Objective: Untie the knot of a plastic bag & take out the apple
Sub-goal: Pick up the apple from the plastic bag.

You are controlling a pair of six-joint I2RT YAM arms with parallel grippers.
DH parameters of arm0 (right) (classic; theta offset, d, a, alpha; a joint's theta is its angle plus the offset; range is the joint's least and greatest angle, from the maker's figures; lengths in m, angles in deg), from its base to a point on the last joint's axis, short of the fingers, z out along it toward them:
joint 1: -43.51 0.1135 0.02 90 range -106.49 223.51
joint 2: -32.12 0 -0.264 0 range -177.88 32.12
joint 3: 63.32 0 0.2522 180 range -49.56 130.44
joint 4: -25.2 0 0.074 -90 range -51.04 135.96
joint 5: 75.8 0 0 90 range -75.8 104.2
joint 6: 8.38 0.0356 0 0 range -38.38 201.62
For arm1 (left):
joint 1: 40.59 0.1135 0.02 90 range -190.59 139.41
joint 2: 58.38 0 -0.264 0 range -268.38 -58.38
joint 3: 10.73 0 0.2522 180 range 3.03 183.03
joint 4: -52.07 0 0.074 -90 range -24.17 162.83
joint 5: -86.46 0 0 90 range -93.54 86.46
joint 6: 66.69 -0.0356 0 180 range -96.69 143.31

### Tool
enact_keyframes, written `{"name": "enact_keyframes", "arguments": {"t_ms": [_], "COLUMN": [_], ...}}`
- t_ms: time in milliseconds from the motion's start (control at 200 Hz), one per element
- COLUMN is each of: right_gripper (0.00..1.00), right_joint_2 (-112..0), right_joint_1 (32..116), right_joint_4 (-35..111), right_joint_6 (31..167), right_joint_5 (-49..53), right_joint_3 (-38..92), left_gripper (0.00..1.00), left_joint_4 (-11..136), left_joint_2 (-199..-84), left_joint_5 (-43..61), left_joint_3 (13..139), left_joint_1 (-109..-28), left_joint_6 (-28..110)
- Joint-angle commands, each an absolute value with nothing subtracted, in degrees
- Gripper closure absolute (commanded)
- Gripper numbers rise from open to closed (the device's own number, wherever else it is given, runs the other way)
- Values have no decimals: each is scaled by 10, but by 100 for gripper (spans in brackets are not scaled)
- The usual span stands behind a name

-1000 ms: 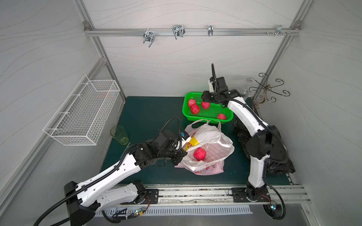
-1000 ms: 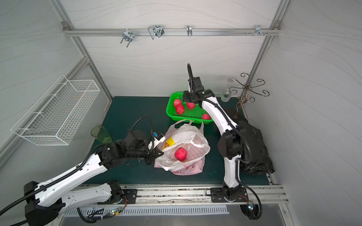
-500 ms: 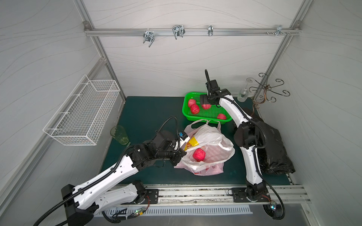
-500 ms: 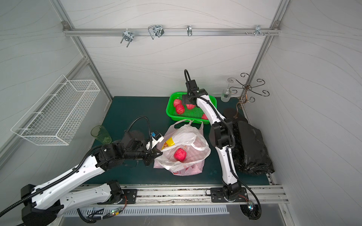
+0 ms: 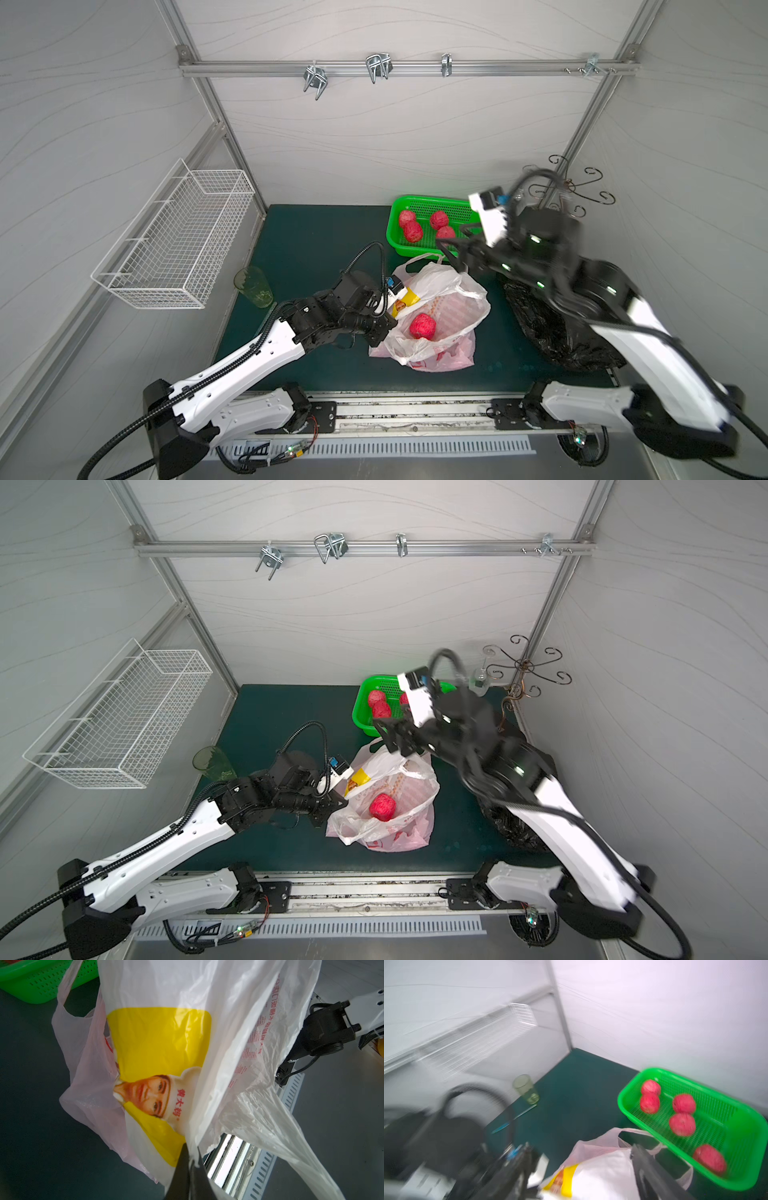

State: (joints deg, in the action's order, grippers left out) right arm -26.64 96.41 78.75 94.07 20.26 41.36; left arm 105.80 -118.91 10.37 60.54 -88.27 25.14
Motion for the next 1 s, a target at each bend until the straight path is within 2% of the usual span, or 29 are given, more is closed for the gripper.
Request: {"name": "enact_keyframes", "arguments": {"t_ms": [0,60,175,290,370,485,540,600,760,865,995], "right_gripper": [54,70,81,86,85,73,57,49,18,12,9], "right_joint_2": [-233,-205,-181,-187,-211,-260,-287,-311,-360,-384,-396], "right_joint_1": [998,1021,1044,1049,1050,1050,1050,1051,1078,1124,1188], "right_joint_4": [872,880,867,834,815,771,740,694,508,437,428], "right_joint_6": [970,988,1000,1005,998,980,968,968,985,1000,1025], "right_joint_5": [159,155,166,182,202,247,265,279,350,402,453], "right_joint_3": [311,264,191,156,145,112,91,59,-72,-137,-174], "left_gripper": [100,100,100,100,100,100,100,100,100,100,100], "left_joint_4": [1052,1053,1064,1076,1086,1091,1090,1089,1088,1074,1065], "left_joint_2": [-1197,-1206,-1229,-1247,-1259,-1274,-1284,-1298,-1326,-1320,-1307], "left_joint_5": [111,113,114,107,105,108,117,128,160,176,179], "left_joint_3": [656,671,702,728,747,767,777,790,824,801,757], "left_joint_1": [-877,-876,-877,-876,-875,-867,-858,-842,-817,-816,-817], "left_joint_6": [232,232,230,220,211,196,188,179,164,171,186]}}
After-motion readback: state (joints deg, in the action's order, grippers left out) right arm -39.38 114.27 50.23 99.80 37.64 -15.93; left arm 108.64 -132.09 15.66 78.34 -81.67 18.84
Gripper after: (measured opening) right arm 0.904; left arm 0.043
